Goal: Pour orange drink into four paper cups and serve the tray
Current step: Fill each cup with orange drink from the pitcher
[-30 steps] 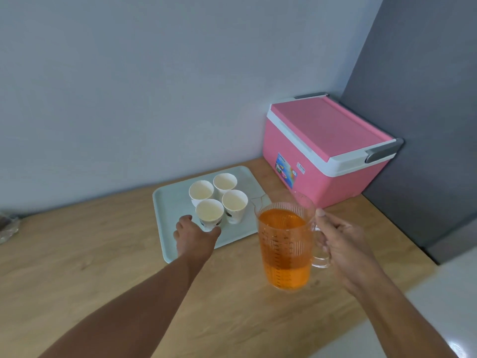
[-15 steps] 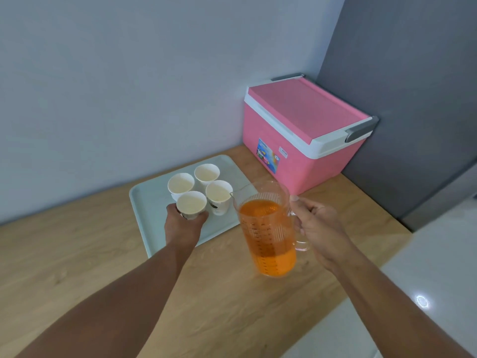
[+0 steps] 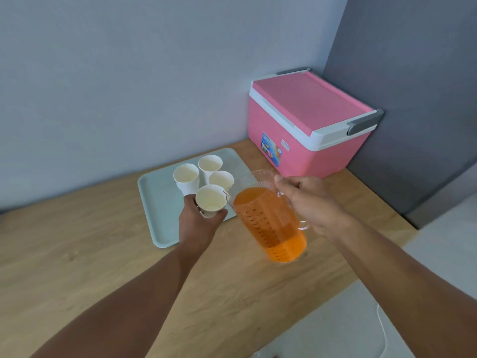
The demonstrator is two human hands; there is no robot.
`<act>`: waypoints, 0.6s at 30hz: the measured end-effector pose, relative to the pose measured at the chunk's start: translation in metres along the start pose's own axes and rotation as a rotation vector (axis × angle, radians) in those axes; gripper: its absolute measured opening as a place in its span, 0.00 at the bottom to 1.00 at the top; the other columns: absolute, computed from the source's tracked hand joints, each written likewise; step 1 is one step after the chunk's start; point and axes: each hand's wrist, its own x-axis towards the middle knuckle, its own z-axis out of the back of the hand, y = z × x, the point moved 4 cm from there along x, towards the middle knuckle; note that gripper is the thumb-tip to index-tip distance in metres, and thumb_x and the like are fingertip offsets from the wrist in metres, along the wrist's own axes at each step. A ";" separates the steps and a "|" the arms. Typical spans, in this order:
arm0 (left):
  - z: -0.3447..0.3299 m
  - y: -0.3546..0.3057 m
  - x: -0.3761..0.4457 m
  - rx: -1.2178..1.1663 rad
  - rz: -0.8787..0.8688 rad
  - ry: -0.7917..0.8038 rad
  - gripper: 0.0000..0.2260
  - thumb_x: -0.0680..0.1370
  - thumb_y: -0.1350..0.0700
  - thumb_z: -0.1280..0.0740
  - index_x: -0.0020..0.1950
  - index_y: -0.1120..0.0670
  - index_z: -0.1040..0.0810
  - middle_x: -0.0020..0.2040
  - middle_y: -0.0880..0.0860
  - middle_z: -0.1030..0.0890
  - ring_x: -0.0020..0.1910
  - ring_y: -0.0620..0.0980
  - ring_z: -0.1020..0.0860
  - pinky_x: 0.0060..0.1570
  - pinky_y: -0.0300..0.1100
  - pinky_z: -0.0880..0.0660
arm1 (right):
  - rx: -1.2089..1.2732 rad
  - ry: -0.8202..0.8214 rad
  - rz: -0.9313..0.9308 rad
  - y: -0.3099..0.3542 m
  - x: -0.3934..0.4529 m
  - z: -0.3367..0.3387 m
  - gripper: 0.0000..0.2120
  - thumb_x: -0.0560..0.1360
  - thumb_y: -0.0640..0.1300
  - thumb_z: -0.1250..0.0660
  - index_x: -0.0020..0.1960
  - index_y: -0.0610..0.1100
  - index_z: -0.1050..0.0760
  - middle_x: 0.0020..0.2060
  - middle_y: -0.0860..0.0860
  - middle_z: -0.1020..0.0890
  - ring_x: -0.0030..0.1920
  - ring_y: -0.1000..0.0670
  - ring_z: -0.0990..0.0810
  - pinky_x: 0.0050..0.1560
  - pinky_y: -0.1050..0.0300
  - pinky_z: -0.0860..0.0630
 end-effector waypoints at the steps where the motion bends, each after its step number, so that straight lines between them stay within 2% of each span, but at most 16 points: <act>1: -0.002 -0.002 -0.002 0.002 -0.009 0.005 0.31 0.68 0.48 0.19 0.64 0.51 0.31 0.54 0.44 0.23 0.52 0.47 0.23 0.48 0.44 0.27 | -0.024 -0.001 0.005 0.002 0.001 0.001 0.16 0.80 0.61 0.31 0.48 0.52 0.12 0.31 0.67 0.17 0.46 0.57 0.20 0.52 0.56 0.24; 3: -0.004 -0.004 -0.007 0.003 -0.009 0.005 0.30 0.68 0.47 0.19 0.62 0.49 0.31 0.52 0.41 0.23 0.52 0.47 0.23 0.47 0.43 0.27 | -0.060 0.023 0.025 0.004 0.003 0.000 0.14 0.81 0.59 0.32 0.43 0.55 0.14 0.27 0.68 0.20 0.41 0.61 0.23 0.47 0.60 0.27; 5: -0.005 -0.005 -0.012 -0.002 0.001 -0.002 0.30 0.68 0.46 0.19 0.62 0.48 0.31 0.51 0.41 0.23 0.52 0.47 0.22 0.46 0.43 0.27 | -0.099 0.049 0.043 0.010 0.004 -0.001 0.16 0.82 0.58 0.32 0.40 0.54 0.16 0.25 0.67 0.21 0.38 0.62 0.23 0.42 0.61 0.28; 6: -0.005 -0.005 -0.014 -0.003 0.006 -0.005 0.30 0.67 0.46 0.19 0.62 0.48 0.31 0.52 0.41 0.22 0.52 0.47 0.22 0.47 0.44 0.26 | -0.131 0.056 0.054 0.012 0.005 -0.001 0.17 0.82 0.59 0.32 0.40 0.51 0.15 0.26 0.65 0.19 0.38 0.60 0.22 0.42 0.60 0.27; 8: -0.007 -0.005 -0.017 -0.004 0.017 -0.005 0.30 0.68 0.46 0.19 0.63 0.48 0.30 0.54 0.43 0.21 0.52 0.48 0.22 0.46 0.43 0.26 | -0.194 0.065 0.068 0.018 0.006 -0.002 0.19 0.81 0.60 0.32 0.44 0.47 0.13 0.36 0.58 0.13 0.44 0.58 0.17 0.48 0.57 0.23; 10: -0.007 -0.006 -0.019 -0.002 0.025 -0.002 0.29 0.68 0.45 0.19 0.62 0.47 0.30 0.54 0.44 0.20 0.53 0.48 0.22 0.45 0.41 0.28 | -0.211 0.079 0.071 0.022 0.006 -0.001 0.17 0.82 0.59 0.33 0.49 0.48 0.12 0.44 0.55 0.12 0.50 0.57 0.17 0.54 0.58 0.23; 14: -0.007 -0.005 -0.024 -0.003 0.040 0.009 0.29 0.68 0.43 0.20 0.62 0.48 0.30 0.55 0.45 0.20 0.53 0.48 0.22 0.46 0.42 0.28 | -0.229 0.135 0.066 0.026 0.006 0.001 0.15 0.84 0.56 0.34 0.50 0.48 0.15 0.43 0.64 0.21 0.49 0.60 0.23 0.46 0.61 0.30; 16: -0.007 -0.003 -0.027 0.000 0.048 0.015 0.28 0.69 0.43 0.20 0.61 0.47 0.30 0.55 0.44 0.21 0.53 0.48 0.22 0.46 0.43 0.27 | -0.251 0.129 0.088 0.027 0.007 0.002 0.16 0.84 0.55 0.34 0.54 0.46 0.13 0.42 0.67 0.23 0.54 0.57 0.23 0.51 0.61 0.30; 18: -0.007 -0.002 -0.029 -0.001 0.050 0.020 0.26 0.69 0.43 0.21 0.59 0.45 0.31 0.54 0.43 0.21 0.53 0.47 0.22 0.45 0.43 0.26 | -0.265 0.126 0.091 0.027 0.007 0.002 0.16 0.84 0.55 0.34 0.59 0.47 0.14 0.42 0.67 0.24 0.54 0.58 0.23 0.53 0.61 0.30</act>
